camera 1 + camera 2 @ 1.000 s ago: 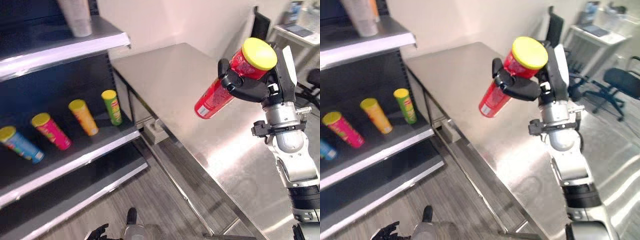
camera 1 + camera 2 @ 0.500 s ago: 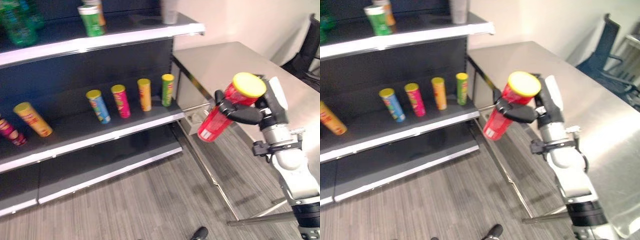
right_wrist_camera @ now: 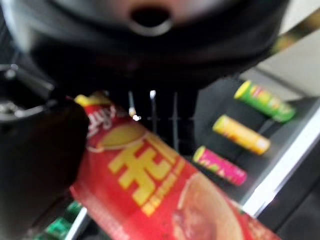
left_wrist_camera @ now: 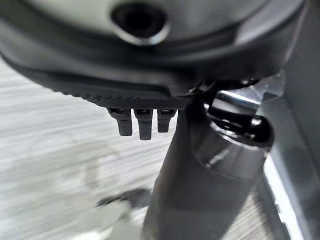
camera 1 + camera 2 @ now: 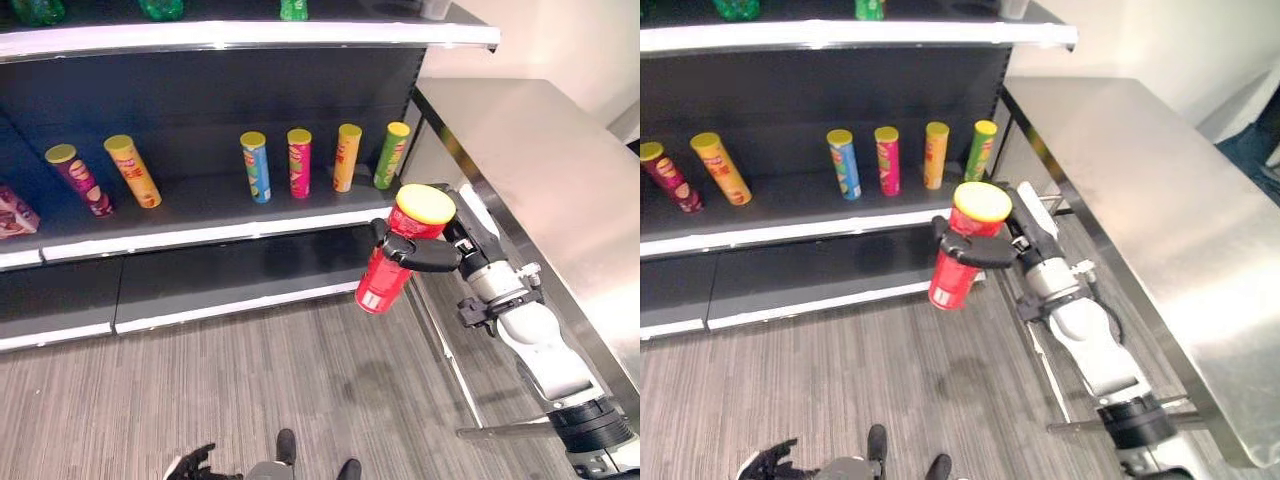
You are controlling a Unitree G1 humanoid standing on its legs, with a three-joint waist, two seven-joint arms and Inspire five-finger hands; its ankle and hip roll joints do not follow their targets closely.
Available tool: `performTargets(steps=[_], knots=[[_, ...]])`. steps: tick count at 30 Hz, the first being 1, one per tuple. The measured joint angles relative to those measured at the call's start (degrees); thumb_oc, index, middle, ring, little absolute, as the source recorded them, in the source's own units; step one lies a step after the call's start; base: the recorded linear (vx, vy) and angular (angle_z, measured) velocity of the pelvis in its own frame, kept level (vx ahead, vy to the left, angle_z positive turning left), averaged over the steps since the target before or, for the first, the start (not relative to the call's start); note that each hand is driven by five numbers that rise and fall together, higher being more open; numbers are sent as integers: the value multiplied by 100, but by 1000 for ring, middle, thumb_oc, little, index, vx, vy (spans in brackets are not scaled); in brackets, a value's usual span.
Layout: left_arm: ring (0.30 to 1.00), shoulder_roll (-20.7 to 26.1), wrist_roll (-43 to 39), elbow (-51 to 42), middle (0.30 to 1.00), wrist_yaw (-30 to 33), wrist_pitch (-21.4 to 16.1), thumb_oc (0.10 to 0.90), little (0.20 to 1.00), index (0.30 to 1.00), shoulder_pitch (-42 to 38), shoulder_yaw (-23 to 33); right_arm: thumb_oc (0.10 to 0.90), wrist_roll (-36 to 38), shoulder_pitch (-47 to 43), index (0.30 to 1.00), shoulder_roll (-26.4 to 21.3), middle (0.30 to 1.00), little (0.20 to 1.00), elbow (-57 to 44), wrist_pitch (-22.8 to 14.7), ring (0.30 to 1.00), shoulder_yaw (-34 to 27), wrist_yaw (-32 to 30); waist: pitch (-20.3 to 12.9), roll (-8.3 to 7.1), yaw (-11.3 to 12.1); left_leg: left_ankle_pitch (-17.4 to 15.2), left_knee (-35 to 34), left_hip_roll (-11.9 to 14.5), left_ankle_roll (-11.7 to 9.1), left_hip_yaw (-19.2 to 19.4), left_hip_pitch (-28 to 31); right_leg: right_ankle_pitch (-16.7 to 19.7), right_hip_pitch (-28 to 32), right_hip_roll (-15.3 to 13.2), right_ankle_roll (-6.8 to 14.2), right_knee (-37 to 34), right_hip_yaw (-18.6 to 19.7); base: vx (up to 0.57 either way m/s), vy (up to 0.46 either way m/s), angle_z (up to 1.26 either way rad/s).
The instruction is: Put the goods on the table back onto the shelves and tidy them up.
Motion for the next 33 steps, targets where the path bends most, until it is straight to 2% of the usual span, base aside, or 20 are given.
performTargets(steps=[3, 4, 8, 10, 11, 13, 14, 15, 16, 19, 20, 21, 23, 25, 26, 27, 30, 31, 32, 33], knots=[[900, 40, -45, -132, 900, 35, -2, 800, 900, 900, -126, 44, 400, -199, -32, 300, -44, 300, 300, 29, 37, 300, 21, 2, 81, -101, 23, -27, 437, 244, -170, 267, -393, 63, -13, -151, -366, -189, -460, 39, 150, 86], [900, 74, -48, -102, 900, 57, -2, 800, 900, 900, -155, 57, 400, -248, -137, 300, -28, 300, 300, 30, 63, 300, 114, 9, 94, -126, 31, 44, 528, 498, -280, 228, -490, 58, -11, -155, -344, -249, -492, 120, 186, 35], [900, 372, -45, 48, 900, 195, 13, 800, 900, 900, -276, 173, 400, -364, -526, 300, 55, 300, 300, 44, 36, 300, 424, 9, 120, -107, 14, 451, 86, 1971, -925, -61, -552, 103, -8, -148, -249, -211, -478, 121, 280, 8], [900, 484, -27, 51, 900, 196, 24, 800, 900, 900, -263, 196, 400, -374, -538, 300, 33, 300, 300, 44, 45, 300, 393, -2, 158, 4, -77, 473, -39, 2355, -953, 252, -445, 208, 123, -236, 0, -290, -511, 228, 349, 1], [900, 446, 10, 53, 900, 188, 65, 800, 900, 900, -227, 185, 400, -392, -531, 300, 20, 300, 300, 44, 58, 300, 370, -2, 180, 91, -151, 483, -52, 2336, -943, 519, -388, 298, 265, -356, 164, -341, -543, 275, 396, 10], [900, 212, 12, 59, 900, 161, 103, 800, 900, 900, -160, 129, 400, -452, -474, 300, -22, 300, 300, 40, 74, 300, 230, -13, 114, 377, -343, 479, -136, 1973, -907, 673, -138, 395, 517, -636, 555, -367, -647, 265, 407, 14], [900, 108, 14, 66, 900, 158, 101, 800, 900, 900, -159, 112, 400, -489, -384, 300, 109, 300, 300, 40, 96, 300, 93, -87, 79, 419, -324, 867, -121, 1649, -899, 561, -17, 449, 640, -927, 783, -334, -603, 223, 396, 14], [900, 166, 59, 85, 900, 175, 106, 800, 900, 900, -243, 113, 400, -498, -267, 300, 334, 300, 300, 31, 106, 300, 64, -167, 53, 165, -345, 685, -128, 1218, -690, 631, 59, 519, 637, -1338, 760, -178, -596, 199, 393, 26], [900, 218, 96, 85, 900, 164, 105, 800, 900, 900, -340, 119, 400, -524, -201, 300, 415, 300, 300, -3, 108, 300, 78, -162, 56, 67, -383, 642, -107, 931, -507, 620, 127, 582, 578, -1679, 694, 137, -601, 184, 398, 48], [900, 313, 142, -154, 900, 172, 71, 800, 900, 900, -545, 124, 400, -616, -172, 300, 563, 300, 300, -33, 115, 300, 237, -135, 37, 62, -289, 431, -88, 401, -88, 634, 283, 1164, 28, -2566, 340, 1566, -429, 124, 348, 29], [900, 374, 144, -243, 900, 184, 37, 800, 900, 900, -544, 130, 400, -634, -192, 300, 578, 300, 300, -43, 119, 300, 323, -128, 47, 80, -263, 353, -89, 320, 29, 654, 360, 1351, -252, -2797, 406, 2087, -299, 139, 243, 19], [900, 552, 146, -293, 900, 222, 15, 800, 900, 900, -623, 131, 400, -666, -195, 300, 588, 300, 300, -124, 118, 300, 502, -95, 101, 170, -278, 239, -94, 259, 193, 605, 530, 821, -757, -2940, 709, 3094, -41, 110, 151, 21], [900, 639, 199, -308, 900, 317, 18, 800, 900, 900, -643, 149, 400, -705, -170, 300, 538, 300, 300, -167, 116, 300, 583, 10, 140, 262, -294, 87, -95, 224, 403, 613, 773, 429, -1098, -2646, 894, 3349, 347, 192, 124, 21], [900, 663, 224, -312, 900, 318, 14, 800, 900, 900, -582, 145, 400, -712, -147, 300, 475, 300, 300, -170, 123, 300, 564, 18, 144, 283, -374, -24, -101, 38, 521, 685, 1068, 344, -1416, -2451, 905, 2911, 226, 210, -33, 17], [900, 633, 223, -319, 900, 316, 4, 800, 900, 900, -526, 141, 400, -709, -170, 300, 467, 300, 300, -170, 122, 300, 518, 11, 135, 290, -514, -90, -101, -31, 442, 679, 1157, 432, -1467, -2299, 812, 2052, -81, 155, -97, 25], [900, 631, 224, -318, 900, 312, 2, 800, 900, 900, -524, 141, 400, -707, -169, 300, 467, 300, 300, -168, 121, 300, 486, 10, 126, 276, -601, -147, -101, -33, 358, 653, 1163, 496, -1554, -2170, 786, 1606, -83, 97, -138, 46], [900, 564, 225, -295, 900, 290, 7, 800, 900, 900, -594, 115, 400, -708, -102, 300, 462, 300, 300, -126, 121, 300, 392, 14, 54, 135, -659, -230, -98, -15, 246, 544, 1100, 766, -1870, -1841, 797, 798, 330, 78, -121, 35], [900, 497, 224, -264, 900, 282, 7, 800, 900, 900, -609, 99, 400, -707, -9, 300, 463, 300, 300, -125, 111, 300, 331, 14, 39, 111, -688, -251, -100, -12, 217, 424, 1073, 860, -1848, -1752, 873, 511, 718, 168, -179, 86], [900, 398, 234, -271, 900, 280, 6, 800, 900, 900, -600, 9, 400, -708, 374, 300, 500, 300, 300, -79, 129, 300, 272, 19, -36, -113, -723, -374, -103, -28, -74, 177, 1214, 982, -1427, -1703, 864, 83, 1077, 270, -329, 99], [900, 162, 234, -280, 900, 286, 6, 800, 900, 900, -510, -19, 400, -711, 583, 300, 506, 300, 300, -15, 231, 300, 287, 63, -55, 45, -625, -510, -132, 365, -311, 54, 1303, 1521, -1010, -1211, 678, -331, 1118, 238, -352, 81]])
